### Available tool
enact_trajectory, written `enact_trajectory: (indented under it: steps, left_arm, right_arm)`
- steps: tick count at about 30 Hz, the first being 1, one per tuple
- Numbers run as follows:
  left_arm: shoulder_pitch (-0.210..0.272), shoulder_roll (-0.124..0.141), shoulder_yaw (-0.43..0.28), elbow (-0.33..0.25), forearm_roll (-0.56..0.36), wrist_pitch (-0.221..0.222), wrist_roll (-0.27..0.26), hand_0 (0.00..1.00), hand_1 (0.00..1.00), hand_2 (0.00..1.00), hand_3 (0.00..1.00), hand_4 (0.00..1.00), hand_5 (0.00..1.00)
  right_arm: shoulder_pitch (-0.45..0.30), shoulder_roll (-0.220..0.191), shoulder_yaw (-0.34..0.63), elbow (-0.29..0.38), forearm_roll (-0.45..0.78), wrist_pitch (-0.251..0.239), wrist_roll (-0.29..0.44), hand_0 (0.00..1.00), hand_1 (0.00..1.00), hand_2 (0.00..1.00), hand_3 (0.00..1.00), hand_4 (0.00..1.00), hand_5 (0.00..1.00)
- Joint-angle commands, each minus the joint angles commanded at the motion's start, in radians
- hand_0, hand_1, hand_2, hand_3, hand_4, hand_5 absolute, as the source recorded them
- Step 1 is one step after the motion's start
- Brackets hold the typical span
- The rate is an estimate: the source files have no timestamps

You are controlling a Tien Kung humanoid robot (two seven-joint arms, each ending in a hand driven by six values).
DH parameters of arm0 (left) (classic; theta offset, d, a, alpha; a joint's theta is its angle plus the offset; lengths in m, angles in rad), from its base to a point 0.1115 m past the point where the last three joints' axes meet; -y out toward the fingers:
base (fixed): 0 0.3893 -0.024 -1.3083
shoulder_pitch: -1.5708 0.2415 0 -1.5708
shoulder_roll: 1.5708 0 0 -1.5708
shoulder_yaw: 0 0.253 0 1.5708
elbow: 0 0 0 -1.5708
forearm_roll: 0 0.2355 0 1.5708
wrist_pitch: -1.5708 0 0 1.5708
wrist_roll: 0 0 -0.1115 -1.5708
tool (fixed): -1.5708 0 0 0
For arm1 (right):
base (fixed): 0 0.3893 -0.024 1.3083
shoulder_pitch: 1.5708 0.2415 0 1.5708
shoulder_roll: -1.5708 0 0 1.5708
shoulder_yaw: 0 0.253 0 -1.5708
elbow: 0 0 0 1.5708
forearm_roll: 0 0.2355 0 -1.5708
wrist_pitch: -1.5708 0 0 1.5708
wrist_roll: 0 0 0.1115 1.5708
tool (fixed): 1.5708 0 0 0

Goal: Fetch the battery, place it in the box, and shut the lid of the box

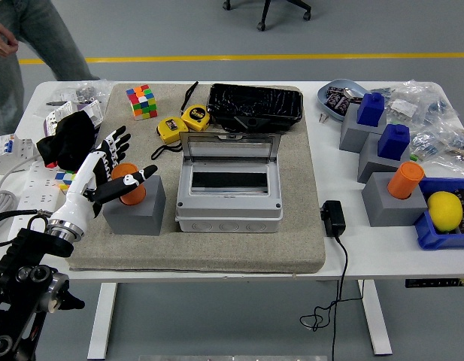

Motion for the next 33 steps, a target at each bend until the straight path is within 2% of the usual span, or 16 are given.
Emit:
enact_trajectory:
  steps: [1,11,12,13,18,19,24,25,30,31,33]
  left_arm:
    - [0.0,-0.001,0.003,0.0,-0.001,0.003,-0.003,0.986,0.998,0.998,0.998,0.998,0.002]
    - [-0.003,-0.007,0.03,0.021,-0.035,-0.001,-0.022,0.951,0.998,0.998,0.998,0.998,0.002]
    - [-0.004,-0.007,0.033,0.023,-0.037,0.001,-0.023,0.951,0.998,0.998,0.998,0.998,0.002]
    - [-0.005,-0.008,0.037,0.027,-0.043,0.009,-0.026,0.886,0.987,0.966,0.966,0.998,0.002]
    - [-0.011,-0.012,0.046,0.048,-0.063,0.034,-0.038,0.886,0.987,0.966,0.966,0.998,0.002]
    - [-0.012,-0.012,0.049,0.05,-0.065,0.039,-0.04,0.835,0.908,0.823,0.822,0.998,0.002]
    - [-0.017,-0.013,0.061,0.058,-0.063,0.056,-0.046,0.835,0.908,0.823,0.822,0.998,0.002]
    - [-0.017,-0.013,0.065,0.06,-0.061,0.056,-0.046,0.719,0.742,0.633,0.63,0.998,0.002]
    - [-0.017,-0.013,0.076,0.063,-0.061,0.059,-0.045,0.719,0.742,0.633,0.63,0.998,0.002]
    - [-0.017,-0.013,0.077,0.063,-0.06,0.059,-0.045,0.627,0.626,0.511,0.532,0.998,0.002]
    - [-0.018,-0.012,0.081,0.065,-0.061,0.062,-0.046,0.627,0.626,0.511,0.532,0.998,0.002]
  right_arm:
    - [0.001,0.0,0.001,0.001,-0.001,0.0,0.0,0.703,0.65,0.665,0.723,0.998,0.93]
    - [0.003,-0.001,0.002,0.0,0.001,0.0,0.001,0.704,0.651,0.665,0.722,0.998,0.929]
    - [0.003,-0.002,0.001,0.0,0.002,0.0,0.001,0.704,0.651,0.665,0.722,0.998,0.929]
    - [0.003,-0.002,0.001,0.0,0.002,0.0,0.001,0.703,0.651,0.665,0.722,0.998,0.929]
    - [0.004,-0.002,0.001,-0.001,0.004,0.001,0.002,0.703,0.651,0.665,0.722,0.998,0.929]
    - [0.005,-0.002,0.001,-0.001,0.004,0.001,0.002,0.703,0.651,0.665,0.722,0.998,0.929]
    - [0.005,-0.002,0.001,-0.002,0.008,0.001,0.003,0.703,0.651,0.665,0.722,0.998,0.929]
    - [0.005,-0.002,0.001,-0.003,0.01,0.0,0.004,0.704,0.651,0.665,0.722,0.998,0.93]
    - [0.004,-0.003,0.003,-0.003,0.008,0.001,0.003,0.704,0.651,0.665,0.722,0.998,0.93]
    - [0.004,-0.003,0.003,-0.003,0.008,0.001,0.003,0.705,0.651,0.665,0.722,0.998,0.931]
    - [0.005,-0.003,0.005,-0.002,0.006,0.002,0.003,0.705,0.651,0.665,0.722,0.998,0.931]
